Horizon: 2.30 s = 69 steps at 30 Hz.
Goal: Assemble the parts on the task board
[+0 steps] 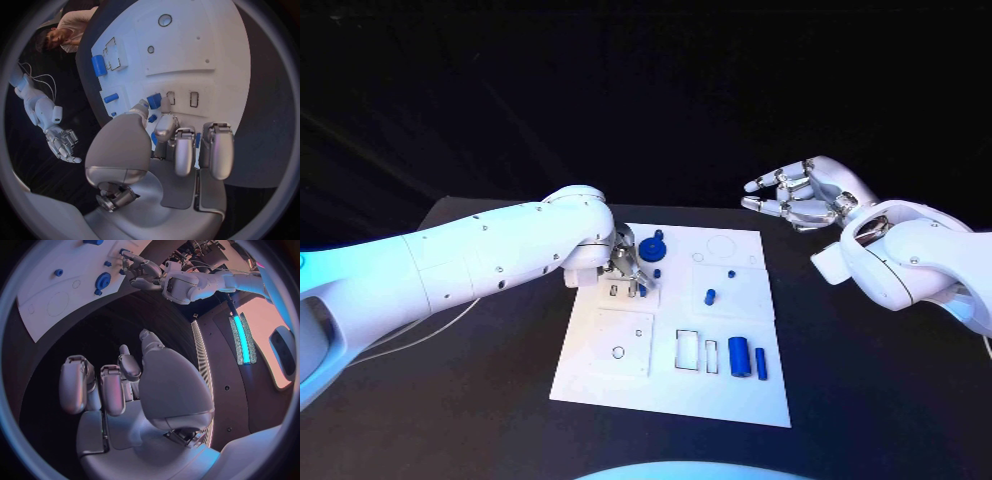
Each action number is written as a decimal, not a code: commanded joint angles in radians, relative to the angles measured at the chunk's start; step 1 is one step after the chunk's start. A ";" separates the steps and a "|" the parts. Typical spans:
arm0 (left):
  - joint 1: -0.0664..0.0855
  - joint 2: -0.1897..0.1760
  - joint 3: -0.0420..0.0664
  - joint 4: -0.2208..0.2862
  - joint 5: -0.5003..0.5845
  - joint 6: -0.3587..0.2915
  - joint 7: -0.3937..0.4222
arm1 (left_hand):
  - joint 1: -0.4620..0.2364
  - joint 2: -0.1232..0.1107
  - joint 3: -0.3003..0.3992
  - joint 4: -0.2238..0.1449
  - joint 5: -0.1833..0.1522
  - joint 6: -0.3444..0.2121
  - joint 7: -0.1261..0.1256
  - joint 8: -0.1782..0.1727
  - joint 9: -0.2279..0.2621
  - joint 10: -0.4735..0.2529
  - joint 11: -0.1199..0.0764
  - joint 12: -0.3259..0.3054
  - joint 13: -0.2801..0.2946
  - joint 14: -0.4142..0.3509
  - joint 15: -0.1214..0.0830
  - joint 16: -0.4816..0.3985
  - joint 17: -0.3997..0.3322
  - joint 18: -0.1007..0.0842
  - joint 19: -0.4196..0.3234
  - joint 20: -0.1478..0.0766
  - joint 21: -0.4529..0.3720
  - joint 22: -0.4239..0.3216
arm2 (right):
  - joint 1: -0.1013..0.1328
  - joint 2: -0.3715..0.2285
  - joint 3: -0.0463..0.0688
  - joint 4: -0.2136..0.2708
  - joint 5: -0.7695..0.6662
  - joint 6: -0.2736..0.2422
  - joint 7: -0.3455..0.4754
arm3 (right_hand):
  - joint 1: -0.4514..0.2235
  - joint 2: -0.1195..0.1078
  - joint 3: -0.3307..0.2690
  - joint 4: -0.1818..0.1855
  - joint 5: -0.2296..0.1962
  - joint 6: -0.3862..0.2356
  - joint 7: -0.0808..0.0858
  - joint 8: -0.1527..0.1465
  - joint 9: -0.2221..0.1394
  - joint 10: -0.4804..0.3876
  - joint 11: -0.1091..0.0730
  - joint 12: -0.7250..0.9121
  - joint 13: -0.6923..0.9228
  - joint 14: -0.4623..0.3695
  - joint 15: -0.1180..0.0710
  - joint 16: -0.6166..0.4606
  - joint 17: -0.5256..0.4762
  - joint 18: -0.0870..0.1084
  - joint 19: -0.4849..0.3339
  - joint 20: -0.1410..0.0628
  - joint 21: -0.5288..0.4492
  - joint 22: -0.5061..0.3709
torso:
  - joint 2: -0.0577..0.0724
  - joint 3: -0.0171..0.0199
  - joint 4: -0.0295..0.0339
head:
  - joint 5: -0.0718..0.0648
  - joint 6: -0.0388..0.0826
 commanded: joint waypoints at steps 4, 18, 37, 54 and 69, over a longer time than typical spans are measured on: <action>-0.001 0.004 0.000 0.000 0.007 0.012 -0.044 | 0.014 0.007 0.010 0.000 -0.001 -0.010 0.000 0.005 0.005 -0.006 0.000 0.002 0.001 0.105 -0.004 0.002 0.263 -0.009 0.066 -0.001 0.005 0.201 | -0.001 0.002 0.000 -0.001 -0.009 0.016 0.003 | 0.002 0.009 -0.005 0.002 0.003 -0.001 -0.002 0.004 0.001 -0.008 -0.001 -0.005 -0.001 0.060 -0.004 -0.002 0.104 0.010 -0.006 -0.003 -0.005 0.106 | 0.000 -0.0001 0.0007 | 0.001 -0.003; -0.001 0.005 0.000 -0.002 0.035 0.001 -0.033 | 0.188 0.050 0.220 -0.055 0.001 -0.050 -0.005 -0.005 0.044 -0.022 -0.006 -0.027 -0.014 0.105 -0.011 0.002 0.263 -0.008 0.063 -0.005 0.003 0.199 | -0.002 0.004 -0.001 -0.004 -0.006 0.019 0.007 | 0.004 0.011 -0.005 0.002 0.006 -0.002 -0.003 0.005 0.001 -0.004 -0.001 -0.001 0.002 0.061 -0.004 -0.001 0.106 0.010 -0.006 -0.003 -0.006 0.106 | 0.000 0.0001 0.0005 | 0.002 -0.006; -0.002 -0.063 0.003 0.062 0.125 -0.100 -0.021 | 0.119 -0.060 0.598 -0.163 0.012 -0.064 0.002 0.030 0.146 -0.005 -0.002 -0.043 -0.018 0.105 -0.005 0.002 0.263 -0.007 0.060 -0.001 0.000 0.196 | -0.005 0.004 -0.003 -0.012 -0.007 0.024 0.009 | 0.005 0.012 -0.004 0.002 0.008 -0.002 -0.003 0.005 0.001 -0.003 -0.002 0.000 0.003 0.061 -0.005 -0.002 0.105 0.010 -0.006 -0.003 -0.006 0.106 | 0.000 0.0011 0.0030 | 0.002 -0.003; -0.027 -0.117 0.004 0.134 0.017 -0.195 -0.010 | 0.082 -0.084 0.654 -0.203 0.062 -0.062 -0.002 0.052 0.181 0.002 -0.005 -0.046 -0.020 0.105 -0.008 0.002 0.263 -0.008 0.064 -0.003 0.003 0.202 | -0.010 0.008 -0.005 -0.018 -0.009 0.026 0.011 | 0.005 0.012 -0.004 0.002 0.011 -0.002 -0.003 0.006 0.001 -0.003 -0.002 0.000 0.002 0.061 -0.005 -0.003 0.105 0.011 -0.006 -0.003 -0.008 0.105 | 0.002 -0.0012 0.0007 | 0.008 -0.008; -0.046 -0.112 0.003 0.143 -0.074 -0.192 -0.012 | 0.073 -0.091 0.664 -0.211 0.069 -0.060 -0.004 0.061 0.191 0.008 -0.007 -0.041 -0.017 0.105 -0.010 0.002 0.263 -0.011 0.071 -0.004 0.008 0.213 | -0.013 0.008 -0.005 -0.017 -0.010 0.029 0.010 | 0.005 0.013 -0.005 0.002 0.012 -0.002 -0.003 0.006 0.001 -0.003 -0.002 0.000 0.002 0.061 -0.005 -0.003 0.104 0.011 -0.006 -0.003 -0.009 0.105 | 0.002 0.0006 -0.0002 | 0.009 -0.013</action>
